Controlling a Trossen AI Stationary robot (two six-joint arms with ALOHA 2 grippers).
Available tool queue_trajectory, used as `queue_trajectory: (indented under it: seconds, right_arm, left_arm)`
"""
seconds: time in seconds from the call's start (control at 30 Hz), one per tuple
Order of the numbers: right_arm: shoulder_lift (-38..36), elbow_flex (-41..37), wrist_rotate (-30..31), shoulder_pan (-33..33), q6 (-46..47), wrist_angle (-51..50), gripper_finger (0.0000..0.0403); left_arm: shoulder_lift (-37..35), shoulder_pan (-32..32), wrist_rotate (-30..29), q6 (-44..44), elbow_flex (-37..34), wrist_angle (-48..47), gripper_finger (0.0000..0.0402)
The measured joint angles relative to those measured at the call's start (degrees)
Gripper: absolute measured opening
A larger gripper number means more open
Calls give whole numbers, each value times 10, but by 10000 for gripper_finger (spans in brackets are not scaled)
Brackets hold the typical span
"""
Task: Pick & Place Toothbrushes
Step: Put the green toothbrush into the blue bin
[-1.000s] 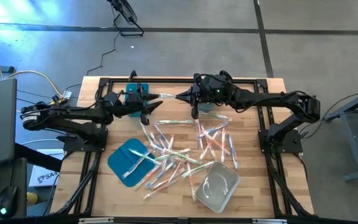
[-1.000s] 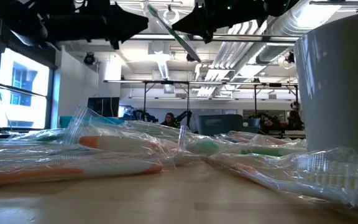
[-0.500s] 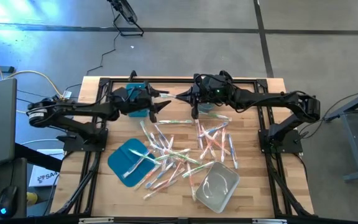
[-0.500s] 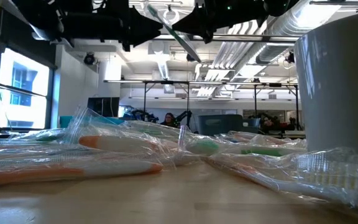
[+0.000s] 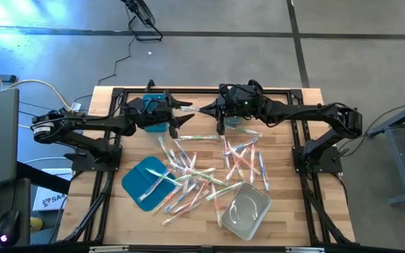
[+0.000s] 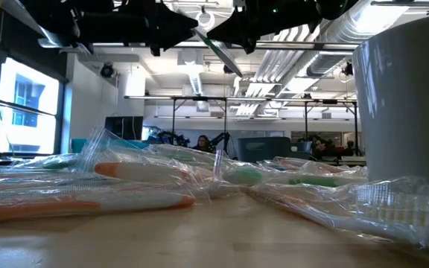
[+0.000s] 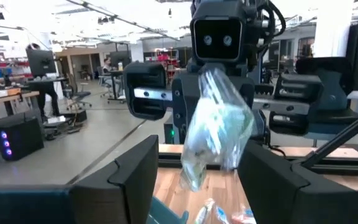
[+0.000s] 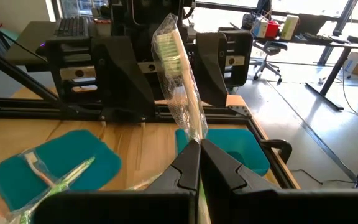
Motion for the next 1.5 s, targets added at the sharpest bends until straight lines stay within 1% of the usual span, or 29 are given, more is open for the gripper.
queue_trajectory:
  seconds: [0.33,0.43,0.63,0.77,1.3,1.5]
  right_arm:
    - [0,0,0,0,0,0,4]
    - [0,0,0,0,0,0,4]
    - [0,0,0,0,0,0,4]
    - [0,0,0,0,0,0,4]
    - [0,0,0,0,0,0,4]
    - [0,0,-2,0,0,0,4]
  left_arm:
    - [0,0,0,0,0,5,202]
    - [0,0,0,0,0,5,180]
    - [0,0,0,0,0,4,120]
    - [0,0,0,-1,0,4,92]
    - [0,0,0,-4,0,4,10]
    - [0,0,0,-5,0,4,12]
